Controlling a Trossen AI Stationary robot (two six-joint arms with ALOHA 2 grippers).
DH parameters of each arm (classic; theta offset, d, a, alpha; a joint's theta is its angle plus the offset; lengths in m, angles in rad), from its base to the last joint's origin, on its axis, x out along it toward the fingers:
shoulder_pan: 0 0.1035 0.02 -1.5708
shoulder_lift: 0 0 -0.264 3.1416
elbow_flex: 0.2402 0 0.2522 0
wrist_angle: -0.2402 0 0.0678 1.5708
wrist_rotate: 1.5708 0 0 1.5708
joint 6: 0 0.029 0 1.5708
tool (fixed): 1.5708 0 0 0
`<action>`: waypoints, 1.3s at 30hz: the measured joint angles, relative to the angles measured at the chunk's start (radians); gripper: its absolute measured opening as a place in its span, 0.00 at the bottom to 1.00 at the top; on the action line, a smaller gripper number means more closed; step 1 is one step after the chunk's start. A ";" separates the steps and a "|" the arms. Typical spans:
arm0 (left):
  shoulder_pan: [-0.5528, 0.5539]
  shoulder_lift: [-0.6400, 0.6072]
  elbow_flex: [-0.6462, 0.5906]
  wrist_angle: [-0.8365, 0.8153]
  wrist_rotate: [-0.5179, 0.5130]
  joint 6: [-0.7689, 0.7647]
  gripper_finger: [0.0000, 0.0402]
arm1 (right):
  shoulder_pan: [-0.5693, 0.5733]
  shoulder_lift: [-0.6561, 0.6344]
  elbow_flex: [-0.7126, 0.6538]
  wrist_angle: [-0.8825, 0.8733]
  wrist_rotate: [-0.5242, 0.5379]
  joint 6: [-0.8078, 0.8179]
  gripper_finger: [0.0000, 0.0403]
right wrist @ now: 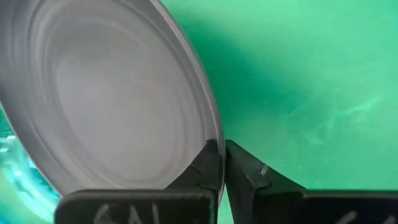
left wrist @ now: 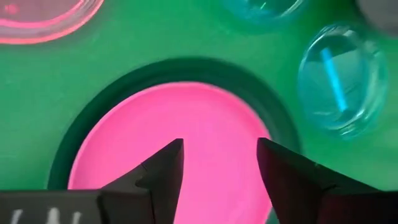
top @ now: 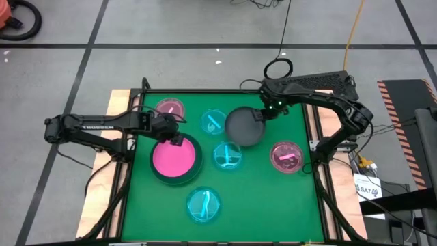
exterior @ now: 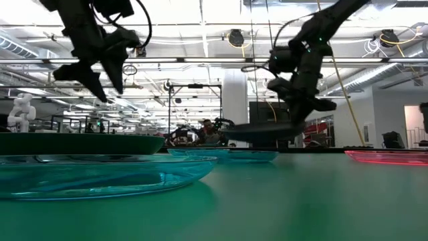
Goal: Stack plastic plates
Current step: Stack the black plate on top of the pink plate
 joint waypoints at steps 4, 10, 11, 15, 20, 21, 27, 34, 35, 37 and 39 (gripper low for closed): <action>0.014 0.000 0.039 0.006 -0.015 -0.038 0.65 | 0.040 0.000 0.049 0.001 0.000 0.039 0.01; 0.039 0.000 0.078 0.013 -0.015 -0.081 0.78 | 0.125 0.000 0.134 0.004 0.000 0.109 0.01; 0.040 0.000 0.085 0.015 -0.016 -0.086 0.79 | 0.140 0.000 0.148 0.007 0.002 0.120 0.01; 0.045 0.000 0.106 0.025 -0.035 -0.105 0.79 | 0.191 0.000 0.191 0.019 0.027 0.162 0.01; 0.043 0.000 0.108 0.109 -0.024 -0.120 0.80 | 0.239 0.000 0.205 0.050 0.026 0.210 0.01; 0.042 0.000 0.108 0.128 -0.022 -0.126 0.80 | 0.248 0.000 0.205 0.051 0.026 0.216 0.01; 0.035 0.000 0.108 0.202 -0.019 -0.138 0.80 | 0.299 0.000 0.205 0.075 0.051 0.262 0.01; 0.033 0.000 0.108 0.230 -0.019 -0.114 0.80 | 0.342 0.000 0.205 0.135 0.074 0.318 0.01; 0.031 0.000 0.108 0.245 -0.019 -0.110 0.80 | 0.346 0.000 0.205 0.142 0.079 0.325 0.01; 0.028 0.000 0.108 0.273 -0.018 -0.104 0.80 | 0.352 0.000 0.205 0.141 0.080 0.335 0.01; 0.026 0.000 0.108 0.286 -0.017 -0.103 0.79 | 0.358 0.000 0.205 0.141 0.090 0.342 0.01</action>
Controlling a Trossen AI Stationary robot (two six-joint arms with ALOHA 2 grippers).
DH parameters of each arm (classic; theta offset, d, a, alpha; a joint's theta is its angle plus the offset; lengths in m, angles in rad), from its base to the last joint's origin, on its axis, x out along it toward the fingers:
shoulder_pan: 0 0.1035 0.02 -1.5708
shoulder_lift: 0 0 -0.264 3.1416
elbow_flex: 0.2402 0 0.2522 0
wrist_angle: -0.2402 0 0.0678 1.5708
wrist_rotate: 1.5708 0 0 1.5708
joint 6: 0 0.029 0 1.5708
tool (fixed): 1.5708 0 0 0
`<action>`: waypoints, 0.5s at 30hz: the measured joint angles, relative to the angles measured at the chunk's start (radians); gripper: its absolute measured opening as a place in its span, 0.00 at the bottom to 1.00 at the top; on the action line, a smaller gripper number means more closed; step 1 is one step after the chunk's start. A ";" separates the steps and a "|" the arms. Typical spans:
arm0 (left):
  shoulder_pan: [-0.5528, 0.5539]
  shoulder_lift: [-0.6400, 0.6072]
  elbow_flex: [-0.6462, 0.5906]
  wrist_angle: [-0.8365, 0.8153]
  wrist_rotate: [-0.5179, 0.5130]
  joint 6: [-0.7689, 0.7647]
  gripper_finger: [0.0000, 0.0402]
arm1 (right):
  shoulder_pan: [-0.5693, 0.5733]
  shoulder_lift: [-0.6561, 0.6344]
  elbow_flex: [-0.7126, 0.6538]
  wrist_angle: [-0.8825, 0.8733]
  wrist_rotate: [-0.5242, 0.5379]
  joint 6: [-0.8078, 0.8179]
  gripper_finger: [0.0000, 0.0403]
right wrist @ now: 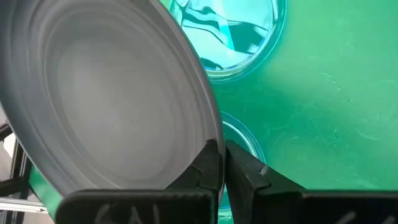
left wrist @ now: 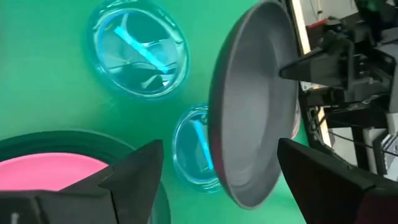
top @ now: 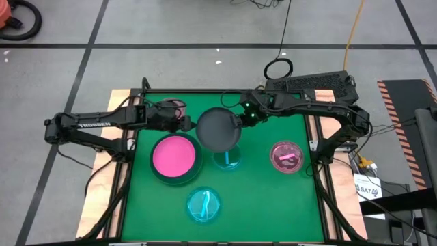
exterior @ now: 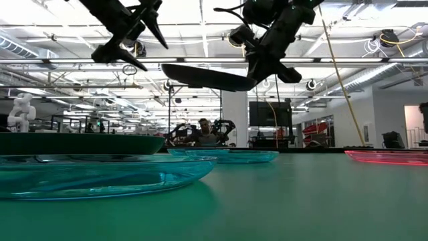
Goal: Stack plastic plates
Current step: Stack the black plate on top of the pink plate
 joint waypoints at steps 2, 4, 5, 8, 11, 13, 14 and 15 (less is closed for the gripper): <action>0.000 0.009 0.000 0.022 0.000 0.016 0.79 | 0.007 0.000 0.000 0.010 0.014 0.009 0.01; 0.000 0.020 0.000 0.038 0.000 0.042 0.79 | 0.012 0.000 0.000 0.033 0.014 0.022 0.01; 0.000 0.026 0.000 0.041 0.000 0.055 0.79 | 0.015 0.000 0.000 0.043 0.014 0.028 0.01; 0.000 0.046 0.000 0.063 0.000 0.063 0.79 | 0.020 0.000 0.000 0.062 0.017 0.040 0.01; 0.000 0.050 0.000 0.066 0.000 0.063 0.73 | 0.024 0.000 0.000 0.061 0.038 0.046 0.01; 0.000 0.049 0.000 0.066 -0.001 0.063 0.67 | 0.026 0.000 0.000 0.060 0.040 0.050 0.01; 0.000 0.049 0.000 0.065 -0.005 0.063 0.63 | 0.026 0.000 0.000 0.059 0.041 0.051 0.01; -0.001 0.049 0.000 0.064 -0.010 0.063 0.59 | 0.026 0.000 0.000 0.058 0.041 0.052 0.02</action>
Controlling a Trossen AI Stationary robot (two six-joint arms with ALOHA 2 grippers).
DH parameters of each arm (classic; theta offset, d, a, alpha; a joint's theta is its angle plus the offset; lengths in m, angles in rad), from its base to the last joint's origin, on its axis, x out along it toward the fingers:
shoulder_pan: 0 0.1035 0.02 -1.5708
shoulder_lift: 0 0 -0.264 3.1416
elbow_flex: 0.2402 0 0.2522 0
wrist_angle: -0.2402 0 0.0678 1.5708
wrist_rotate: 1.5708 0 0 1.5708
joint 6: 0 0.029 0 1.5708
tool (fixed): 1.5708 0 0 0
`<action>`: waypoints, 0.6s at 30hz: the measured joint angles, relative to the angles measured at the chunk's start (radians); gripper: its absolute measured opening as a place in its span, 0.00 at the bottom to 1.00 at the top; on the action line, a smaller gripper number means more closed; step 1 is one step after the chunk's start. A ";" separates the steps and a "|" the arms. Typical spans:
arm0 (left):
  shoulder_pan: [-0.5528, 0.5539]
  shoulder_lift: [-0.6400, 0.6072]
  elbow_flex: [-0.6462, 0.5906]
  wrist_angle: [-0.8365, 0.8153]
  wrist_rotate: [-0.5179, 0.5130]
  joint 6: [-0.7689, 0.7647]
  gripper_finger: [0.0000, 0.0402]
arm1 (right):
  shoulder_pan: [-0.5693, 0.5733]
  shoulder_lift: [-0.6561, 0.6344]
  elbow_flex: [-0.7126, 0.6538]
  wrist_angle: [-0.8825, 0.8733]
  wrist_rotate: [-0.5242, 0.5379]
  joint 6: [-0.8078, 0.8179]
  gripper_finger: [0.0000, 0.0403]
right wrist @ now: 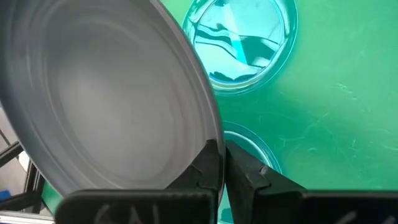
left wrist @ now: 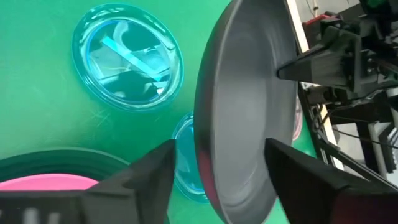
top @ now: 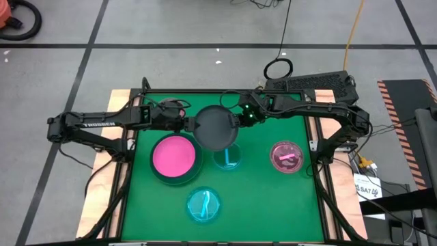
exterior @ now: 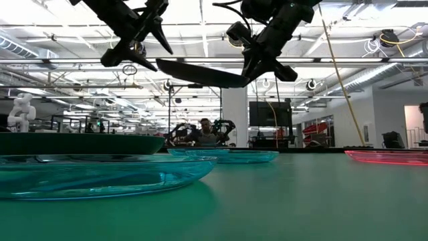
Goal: Stack plastic plates
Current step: Stack the black plate on top of the pink plate
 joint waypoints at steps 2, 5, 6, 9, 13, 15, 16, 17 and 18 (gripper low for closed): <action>0.000 0.000 0.000 0.001 -0.003 0.003 0.51 | 0.000 0.000 0.000 -0.001 0.001 0.001 0.02; 0.000 0.000 0.000 0.000 -0.005 0.012 0.37 | 0.002 0.000 0.000 -0.001 0.015 0.001 0.02; 0.000 0.000 0.000 0.000 -0.007 0.018 0.33 | 0.002 0.000 0.000 -0.001 0.021 0.001 0.02; 0.000 0.009 0.000 -0.008 -0.010 0.019 0.24 | 0.003 0.000 0.000 -0.002 0.022 0.003 0.03; 0.004 0.015 0.000 -0.021 -0.012 0.036 0.17 | 0.003 0.000 0.000 0.012 0.022 0.004 0.03; 0.005 0.029 0.000 -0.022 -0.012 0.042 0.16 | 0.003 0.000 0.000 0.009 0.024 0.005 0.03; 0.006 0.035 -0.001 -0.025 -0.012 0.041 0.16 | 0.003 0.000 0.000 0.010 0.024 0.004 0.03; 0.005 0.035 -0.001 -0.027 -0.012 0.041 0.16 | 0.003 0.000 0.000 0.013 0.023 0.004 0.03; 0.005 0.036 -0.002 -0.022 -0.011 0.042 0.16 | 0.003 0.000 0.000 0.013 0.022 0.004 0.03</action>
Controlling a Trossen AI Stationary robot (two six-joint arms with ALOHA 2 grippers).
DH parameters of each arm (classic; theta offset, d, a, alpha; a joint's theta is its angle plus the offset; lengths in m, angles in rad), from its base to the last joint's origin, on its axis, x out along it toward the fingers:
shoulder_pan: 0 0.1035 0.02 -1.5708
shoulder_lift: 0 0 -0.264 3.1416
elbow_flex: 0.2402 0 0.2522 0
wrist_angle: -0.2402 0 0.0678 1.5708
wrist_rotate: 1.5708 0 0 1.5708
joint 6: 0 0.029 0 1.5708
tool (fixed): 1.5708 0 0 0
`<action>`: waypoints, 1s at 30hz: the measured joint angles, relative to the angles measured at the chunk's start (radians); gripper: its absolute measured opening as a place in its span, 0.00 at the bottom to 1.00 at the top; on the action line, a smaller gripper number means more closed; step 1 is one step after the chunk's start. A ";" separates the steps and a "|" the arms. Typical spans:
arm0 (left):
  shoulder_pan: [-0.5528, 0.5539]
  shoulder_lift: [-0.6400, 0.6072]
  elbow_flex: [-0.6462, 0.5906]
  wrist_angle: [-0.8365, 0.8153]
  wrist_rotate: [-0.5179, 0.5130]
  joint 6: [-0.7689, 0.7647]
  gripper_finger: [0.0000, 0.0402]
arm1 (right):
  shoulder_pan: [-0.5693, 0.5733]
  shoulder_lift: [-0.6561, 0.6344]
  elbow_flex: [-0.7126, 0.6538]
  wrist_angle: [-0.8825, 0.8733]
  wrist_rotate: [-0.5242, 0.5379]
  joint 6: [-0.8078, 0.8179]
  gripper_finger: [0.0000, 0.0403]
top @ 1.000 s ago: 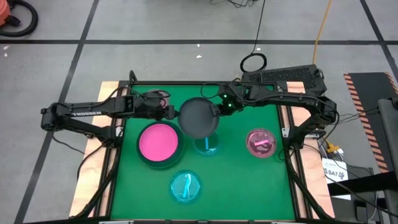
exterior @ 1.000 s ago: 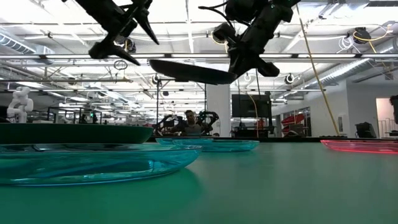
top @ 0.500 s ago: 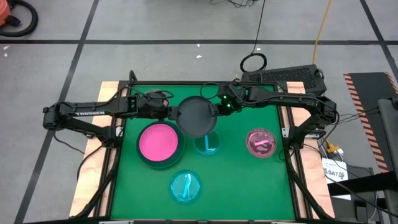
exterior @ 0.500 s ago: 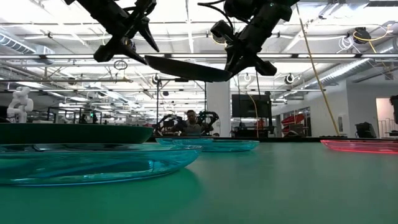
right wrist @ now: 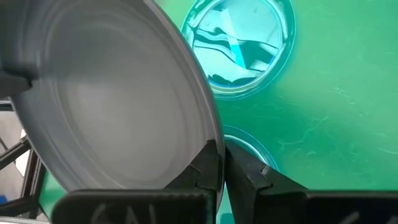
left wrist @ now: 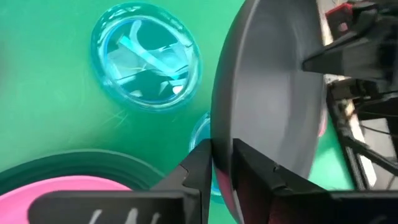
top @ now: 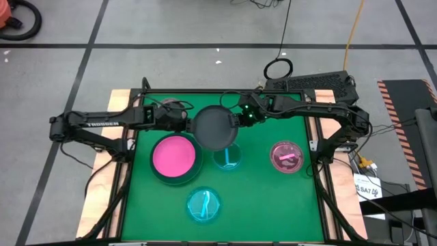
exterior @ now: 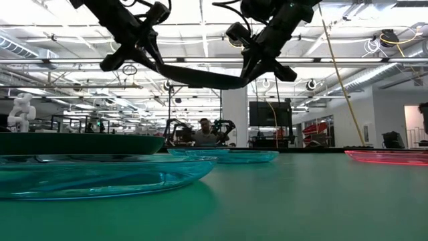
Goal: Stack plastic plates
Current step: Stack the black plate on top of the pink plate
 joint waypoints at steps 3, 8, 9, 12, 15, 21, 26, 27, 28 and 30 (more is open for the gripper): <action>0.001 0.012 0.001 -0.004 0.000 0.003 0.14 | 0.000 0.000 0.000 -0.002 0.002 -0.001 0.03; 0.002 0.017 -0.001 -0.023 -0.014 0.001 0.04 | 0.001 -0.002 0.000 0.003 -0.002 -0.002 0.03; 0.002 0.018 -0.001 -0.026 -0.015 0.000 0.04 | 0.001 -0.002 0.000 0.004 -0.004 -0.002 0.03; 0.001 0.015 -0.001 -0.049 -0.015 0.000 0.04 | 0.001 -0.001 0.001 0.015 -0.014 -0.003 0.06; 0.000 0.015 -0.001 -0.099 0.005 -0.008 0.03 | 0.001 -0.001 0.002 0.017 -0.055 -0.002 0.14; 0.000 -0.019 0.002 -0.166 0.057 -0.006 0.03 | 0.001 -0.001 0.002 0.002 -0.100 -0.006 0.40; 0.000 -0.072 0.002 -0.231 0.115 0.016 0.03 | 0.000 0.000 0.003 -0.043 -0.118 -0.064 0.61; 0.000 -0.083 0.003 -0.242 0.126 0.022 0.03 | 0.000 0.000 0.004 -0.051 -0.120 -0.077 0.64; 0.000 -0.097 0.003 -0.257 0.137 0.030 0.03 | 0.000 0.000 0.005 -0.055 -0.123 -0.086 0.66; 0.000 -0.119 0.003 -0.287 0.154 0.049 0.03 | 0.000 0.000 0.006 -0.060 -0.129 -0.105 0.71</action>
